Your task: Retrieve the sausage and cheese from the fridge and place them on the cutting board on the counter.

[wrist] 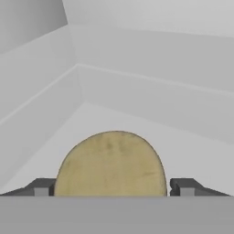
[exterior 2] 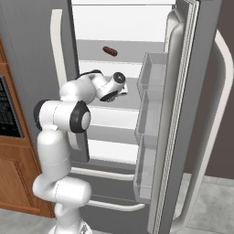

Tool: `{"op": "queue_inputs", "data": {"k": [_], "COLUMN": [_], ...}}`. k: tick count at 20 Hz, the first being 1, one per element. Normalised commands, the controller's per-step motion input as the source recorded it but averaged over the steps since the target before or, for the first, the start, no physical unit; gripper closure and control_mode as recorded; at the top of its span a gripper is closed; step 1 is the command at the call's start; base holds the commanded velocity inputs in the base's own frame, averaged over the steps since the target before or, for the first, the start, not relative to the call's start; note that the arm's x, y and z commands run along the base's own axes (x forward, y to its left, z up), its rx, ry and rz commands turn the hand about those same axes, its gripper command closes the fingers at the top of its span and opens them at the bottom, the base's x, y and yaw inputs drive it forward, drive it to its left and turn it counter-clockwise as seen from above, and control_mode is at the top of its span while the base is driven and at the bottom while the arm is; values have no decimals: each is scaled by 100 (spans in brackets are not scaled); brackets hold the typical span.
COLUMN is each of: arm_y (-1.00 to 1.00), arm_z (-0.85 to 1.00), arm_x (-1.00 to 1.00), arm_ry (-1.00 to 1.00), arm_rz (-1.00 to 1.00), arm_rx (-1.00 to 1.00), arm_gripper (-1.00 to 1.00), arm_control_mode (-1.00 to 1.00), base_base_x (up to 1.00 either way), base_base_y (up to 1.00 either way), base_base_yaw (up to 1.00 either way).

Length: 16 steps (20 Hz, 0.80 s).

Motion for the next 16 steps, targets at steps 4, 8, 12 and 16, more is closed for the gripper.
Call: {"op": "queue_inputs", "data": {"k": [4, 8, 12, 16], "arm_y": [2, -9, -21, -38], "arm_z": [-17, -18, -25, -2], "arm_x": [0, 0, -22, -42], "arm_ry": [5, 5, 1, -2], "arm_rz": [0, 0, 0, 0], "arm_rx": [0, 0, 0, 1], "arm_gripper": [100, 100, 100, 100], "arm_control_mode": [-100, -100, -100, -100], "base_base_x": [0, 0, 0, 0], "base_base_y": [0, 0, 0, 0], "base_base_yaw": [0, 0, 0, 0]}}
